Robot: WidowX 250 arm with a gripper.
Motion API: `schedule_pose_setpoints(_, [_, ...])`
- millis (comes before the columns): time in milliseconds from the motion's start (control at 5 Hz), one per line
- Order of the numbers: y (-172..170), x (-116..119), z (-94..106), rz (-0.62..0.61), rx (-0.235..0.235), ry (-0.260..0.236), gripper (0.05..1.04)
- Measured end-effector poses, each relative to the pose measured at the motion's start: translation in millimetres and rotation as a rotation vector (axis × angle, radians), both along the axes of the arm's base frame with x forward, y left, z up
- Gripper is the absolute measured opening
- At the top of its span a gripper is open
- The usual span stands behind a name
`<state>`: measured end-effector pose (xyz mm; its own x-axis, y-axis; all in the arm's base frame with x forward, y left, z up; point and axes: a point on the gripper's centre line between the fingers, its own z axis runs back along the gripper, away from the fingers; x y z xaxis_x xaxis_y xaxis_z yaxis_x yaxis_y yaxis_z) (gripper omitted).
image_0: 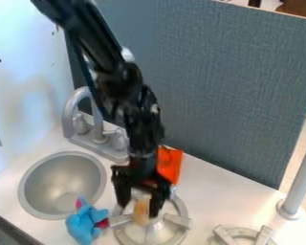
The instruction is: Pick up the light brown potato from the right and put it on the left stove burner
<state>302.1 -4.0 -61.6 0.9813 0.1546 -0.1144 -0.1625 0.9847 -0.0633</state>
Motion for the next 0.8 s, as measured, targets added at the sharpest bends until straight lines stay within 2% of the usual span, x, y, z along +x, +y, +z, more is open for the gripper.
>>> schedule_pose_setpoints(200, [-15,-18,17.7,-0.068,0.001,-0.047,1.001])
schedule_pose_setpoints(400, [-45,-37,40.2,-0.191,-0.024,-0.112,1.001])
schedule_pose_setpoints(600, [-77,-51,44.9,-0.316,-0.037,-0.102,1.001])
schedule_pose_setpoints(800, [-102,-65,48.0,-0.392,-0.003,-0.101,1.001])
